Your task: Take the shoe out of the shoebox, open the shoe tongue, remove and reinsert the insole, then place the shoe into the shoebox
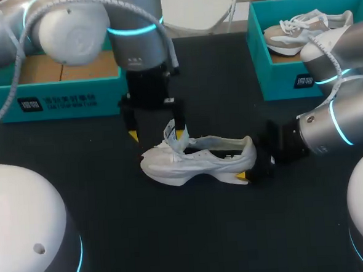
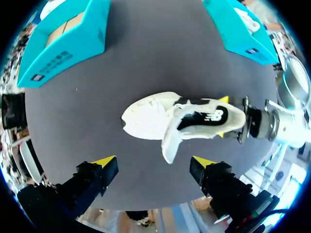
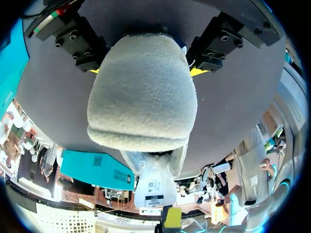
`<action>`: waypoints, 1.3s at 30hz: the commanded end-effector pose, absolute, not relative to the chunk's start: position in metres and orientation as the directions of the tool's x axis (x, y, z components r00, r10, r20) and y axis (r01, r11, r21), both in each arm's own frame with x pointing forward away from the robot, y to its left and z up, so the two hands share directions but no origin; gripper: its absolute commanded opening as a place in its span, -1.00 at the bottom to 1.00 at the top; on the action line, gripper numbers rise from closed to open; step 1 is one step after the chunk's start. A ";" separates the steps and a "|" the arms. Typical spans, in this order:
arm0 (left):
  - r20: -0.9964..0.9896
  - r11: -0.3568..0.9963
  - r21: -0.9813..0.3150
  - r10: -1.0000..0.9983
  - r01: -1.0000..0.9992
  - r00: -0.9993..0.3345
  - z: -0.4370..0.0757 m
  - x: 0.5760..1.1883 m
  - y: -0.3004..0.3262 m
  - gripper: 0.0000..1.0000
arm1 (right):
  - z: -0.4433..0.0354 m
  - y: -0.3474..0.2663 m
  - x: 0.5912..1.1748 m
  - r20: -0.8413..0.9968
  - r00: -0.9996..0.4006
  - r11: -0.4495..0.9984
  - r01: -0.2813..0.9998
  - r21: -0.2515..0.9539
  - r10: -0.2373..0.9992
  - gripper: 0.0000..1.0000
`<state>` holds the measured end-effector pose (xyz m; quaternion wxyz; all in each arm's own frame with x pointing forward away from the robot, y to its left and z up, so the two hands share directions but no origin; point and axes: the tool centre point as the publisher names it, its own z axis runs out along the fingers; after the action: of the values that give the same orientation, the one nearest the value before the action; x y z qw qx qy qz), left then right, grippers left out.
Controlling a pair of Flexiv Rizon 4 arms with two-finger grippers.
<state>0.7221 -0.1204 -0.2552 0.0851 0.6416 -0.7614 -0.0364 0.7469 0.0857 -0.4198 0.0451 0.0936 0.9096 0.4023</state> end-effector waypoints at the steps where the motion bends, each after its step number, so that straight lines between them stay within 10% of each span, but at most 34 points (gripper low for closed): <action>1: 0.205 0.810 0.192 -0.585 -0.554 -0.785 -0.216 0.725 -0.128 1.00 | -0.434 0.084 0.750 0.555 -0.669 0.653 0.134 0.745 -0.495 -1.00; 11: 0.214 0.987 0.156 0.014 0.048 -0.977 -0.183 0.723 -0.148 1.00 | -0.434 0.084 0.750 0.555 -0.669 0.653 0.134 0.745 -0.495 -1.00; 12: 0.214 0.987 0.156 0.014 0.048 -0.977 -0.183 0.723 -0.148 -0.22 | -0.434 0.084 0.750 0.555 -0.669 0.653 0.134 0.745 -0.495 -1.00; 13: 0.214 0.987 0.156 0.014 0.048 -0.977 -0.183 0.723 -0.148 -1.00 | -0.434 0.084 0.750 0.555 -0.669 0.653 0.134 0.745 -0.495 -1.00; 39: 0.125 0.997 0.054 0.041 0.048 -0.991 -0.206 0.727 -0.153 -1.00 | -0.434 0.084 0.750 0.555 -0.669 0.653 0.134 0.745 -0.495 -1.00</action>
<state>0.7259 -0.1462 -0.1881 0.0971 0.0387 -0.9920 -0.0702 0.7468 0.0858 -0.4198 0.0451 0.0936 0.9096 0.4024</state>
